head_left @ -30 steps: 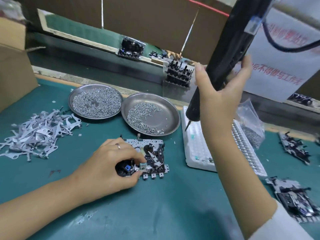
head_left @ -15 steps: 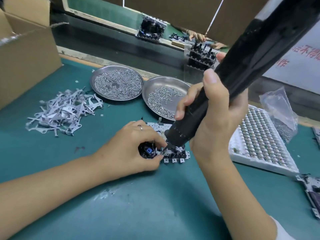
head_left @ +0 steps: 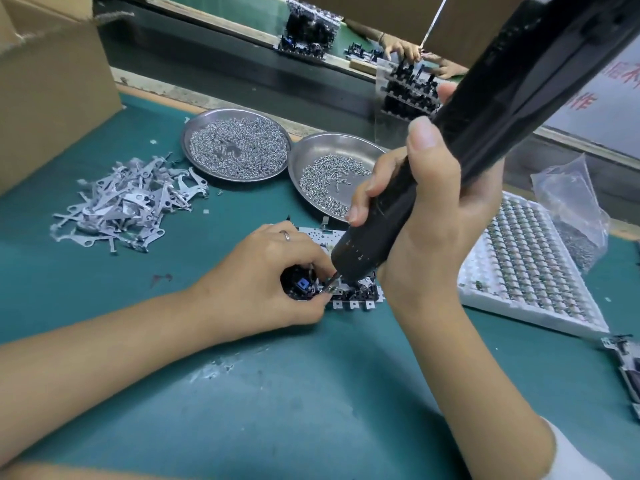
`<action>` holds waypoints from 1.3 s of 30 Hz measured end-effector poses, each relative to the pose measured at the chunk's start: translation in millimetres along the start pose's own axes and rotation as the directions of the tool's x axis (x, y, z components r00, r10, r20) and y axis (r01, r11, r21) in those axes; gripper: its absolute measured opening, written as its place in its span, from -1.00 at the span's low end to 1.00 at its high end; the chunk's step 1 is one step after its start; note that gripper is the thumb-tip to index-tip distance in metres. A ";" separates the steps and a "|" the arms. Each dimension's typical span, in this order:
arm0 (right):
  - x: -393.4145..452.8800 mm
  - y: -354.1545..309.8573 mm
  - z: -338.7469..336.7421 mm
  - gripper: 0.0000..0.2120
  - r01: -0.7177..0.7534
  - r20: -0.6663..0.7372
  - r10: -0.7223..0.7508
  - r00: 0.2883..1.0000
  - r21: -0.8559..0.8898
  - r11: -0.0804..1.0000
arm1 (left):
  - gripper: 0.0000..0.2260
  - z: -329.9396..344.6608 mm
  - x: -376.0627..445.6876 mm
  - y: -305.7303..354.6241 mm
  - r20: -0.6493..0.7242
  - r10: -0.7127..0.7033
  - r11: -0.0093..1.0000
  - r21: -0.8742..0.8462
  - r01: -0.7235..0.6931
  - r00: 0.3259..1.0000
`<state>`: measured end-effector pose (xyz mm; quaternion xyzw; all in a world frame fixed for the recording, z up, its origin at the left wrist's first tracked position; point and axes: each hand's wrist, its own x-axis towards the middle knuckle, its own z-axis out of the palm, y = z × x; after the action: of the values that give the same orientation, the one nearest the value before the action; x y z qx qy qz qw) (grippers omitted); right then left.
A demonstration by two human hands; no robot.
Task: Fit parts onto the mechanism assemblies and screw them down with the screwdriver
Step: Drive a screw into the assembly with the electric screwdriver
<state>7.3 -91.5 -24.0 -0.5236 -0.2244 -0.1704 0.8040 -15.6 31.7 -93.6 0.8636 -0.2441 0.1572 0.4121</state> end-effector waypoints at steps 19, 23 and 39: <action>-2.9 0.2 -1.8 -0.83 0.026 0.012 -0.026 1.000 0.005 1.000 | -0.71 1.1 -1.3 -1.2 -0.014 -0.020 1.000 0.009 0.020 1.000; 3.5 -6.2 -8.6 -0.83 0.091 0.011 -0.092 0.996 0.032 0.995 | -0.87 0.7 -2.0 -1.0 0.005 -0.045 0.999 0.013 0.045 0.999; 6.0 -0.3 -16.2 -0.75 -0.013 -0.009 0.012 1.000 -0.139 0.990 | -0.81 -0.1 -2.6 -0.4 -0.001 0.007 0.999 0.040 -0.007 1.000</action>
<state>15.2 -106.7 -26.2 -0.5789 -0.2055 -0.1828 0.7676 -17.5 32.7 -95.0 0.8707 -0.2437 0.1639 0.3945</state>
